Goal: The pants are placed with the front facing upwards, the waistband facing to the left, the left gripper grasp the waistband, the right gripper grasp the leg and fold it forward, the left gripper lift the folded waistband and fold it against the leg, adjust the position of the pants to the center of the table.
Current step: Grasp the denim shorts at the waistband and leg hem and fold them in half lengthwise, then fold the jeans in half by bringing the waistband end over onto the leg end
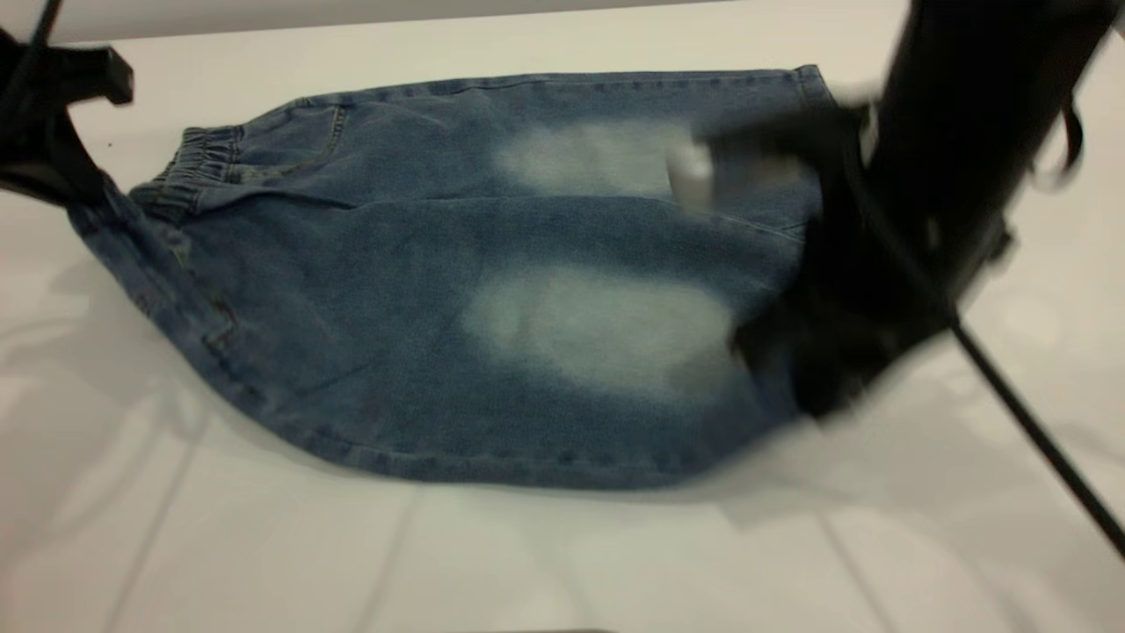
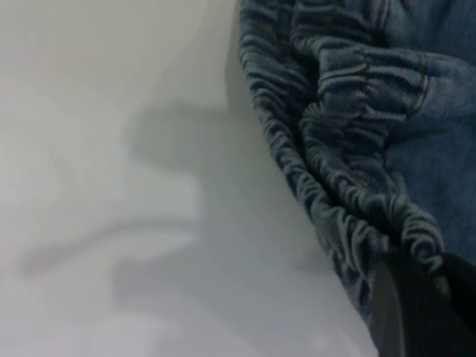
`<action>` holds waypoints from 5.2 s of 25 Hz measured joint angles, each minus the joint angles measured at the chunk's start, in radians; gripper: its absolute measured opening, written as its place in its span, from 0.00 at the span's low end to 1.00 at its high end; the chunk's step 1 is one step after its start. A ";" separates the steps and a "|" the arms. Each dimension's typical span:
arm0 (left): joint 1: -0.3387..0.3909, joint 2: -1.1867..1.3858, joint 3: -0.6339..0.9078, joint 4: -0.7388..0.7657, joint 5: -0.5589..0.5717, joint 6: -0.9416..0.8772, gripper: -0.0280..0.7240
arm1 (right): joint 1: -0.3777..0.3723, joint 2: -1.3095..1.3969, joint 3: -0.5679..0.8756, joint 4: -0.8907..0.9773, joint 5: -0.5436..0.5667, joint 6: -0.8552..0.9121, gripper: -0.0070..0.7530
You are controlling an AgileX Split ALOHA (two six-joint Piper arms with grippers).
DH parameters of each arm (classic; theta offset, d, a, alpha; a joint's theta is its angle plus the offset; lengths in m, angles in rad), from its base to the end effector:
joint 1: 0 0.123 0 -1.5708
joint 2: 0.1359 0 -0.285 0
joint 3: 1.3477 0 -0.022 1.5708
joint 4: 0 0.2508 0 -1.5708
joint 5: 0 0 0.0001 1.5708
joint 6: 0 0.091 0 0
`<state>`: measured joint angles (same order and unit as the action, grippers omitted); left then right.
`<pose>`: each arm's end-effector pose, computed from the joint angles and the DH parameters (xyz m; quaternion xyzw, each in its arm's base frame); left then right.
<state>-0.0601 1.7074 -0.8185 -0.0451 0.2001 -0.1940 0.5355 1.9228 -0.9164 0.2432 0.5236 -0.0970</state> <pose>0.3153 -0.0198 0.1559 -0.0841 0.9561 -0.0460 0.2770 0.2660 0.1706 0.0992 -0.2121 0.9729 0.0794 0.0473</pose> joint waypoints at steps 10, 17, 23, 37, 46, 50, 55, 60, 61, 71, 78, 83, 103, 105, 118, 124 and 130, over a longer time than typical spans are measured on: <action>0.000 -0.002 -0.048 -0.154 -0.152 0.000 0.09 | -0.071 -0.078 -0.138 -0.008 0.002 0.000 0.05; 0.000 -0.002 -0.048 -0.241 -0.305 -0.023 0.09 | -0.149 -0.078 -0.153 0.043 -0.130 0.000 0.05; -0.002 0.012 -0.048 -0.248 -0.439 -0.138 0.09 | -0.181 -0.078 -0.153 0.064 -0.295 0.000 0.05; -0.003 0.250 -0.049 -0.223 -0.933 -0.572 0.09 | -0.183 0.012 -0.156 0.147 -0.640 0.001 0.05; -0.003 0.443 -0.059 -0.162 -1.313 -0.649 0.09 | -0.183 0.100 -0.156 0.161 -0.819 0.002 0.05; -0.003 0.512 -0.070 -0.170 -1.324 -0.653 0.09 | -0.183 0.123 -0.156 0.162 -0.908 0.002 0.05; -0.003 0.567 -0.132 -0.146 -1.333 -0.653 0.09 | -0.183 0.163 -0.156 0.163 -0.974 0.002 0.05; -0.003 0.595 -0.212 -0.074 -1.327 -0.653 0.10 | -0.183 0.174 -0.157 0.162 -0.986 -0.021 0.05; -0.003 0.596 -0.228 -0.062 -1.313 -0.653 0.10 | -0.183 0.175 -0.158 0.162 -0.991 -0.032 0.05; -0.003 0.598 -0.268 -0.039 -1.278 -0.543 0.22 | -0.209 0.175 -0.158 0.164 -1.046 -0.048 0.21; -0.003 0.598 -0.269 0.066 -1.292 -0.432 0.49 | -0.239 0.175 -0.158 0.214 -0.989 -0.037 0.68; -0.002 0.592 -0.269 0.226 -1.264 -0.401 0.58 | -0.239 0.175 -0.160 0.214 -0.856 -0.046 0.82; 0.023 0.327 -0.540 0.549 0.186 -0.314 0.59 | -0.240 0.175 -0.552 0.196 -0.126 -0.178 0.76; 0.023 0.327 -0.576 0.542 0.292 -0.244 0.59 | -0.240 0.175 -0.556 0.196 -0.115 -0.178 0.76; 0.023 0.327 -0.684 -0.065 0.504 0.529 0.59 | -0.240 0.175 -0.556 0.235 -0.079 -0.181 0.76; 0.023 0.327 -0.686 -0.152 0.384 0.675 0.59 | -0.205 0.180 -0.556 0.245 -0.072 -0.206 0.76; 0.067 0.330 -0.687 -0.157 0.270 0.619 0.59 | -0.139 0.193 -0.556 0.246 -0.062 -0.209 0.76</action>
<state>0.0073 2.0371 -1.5057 -0.2026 0.4706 0.4246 0.3963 2.1162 -1.4727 0.4887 0.4618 -0.3063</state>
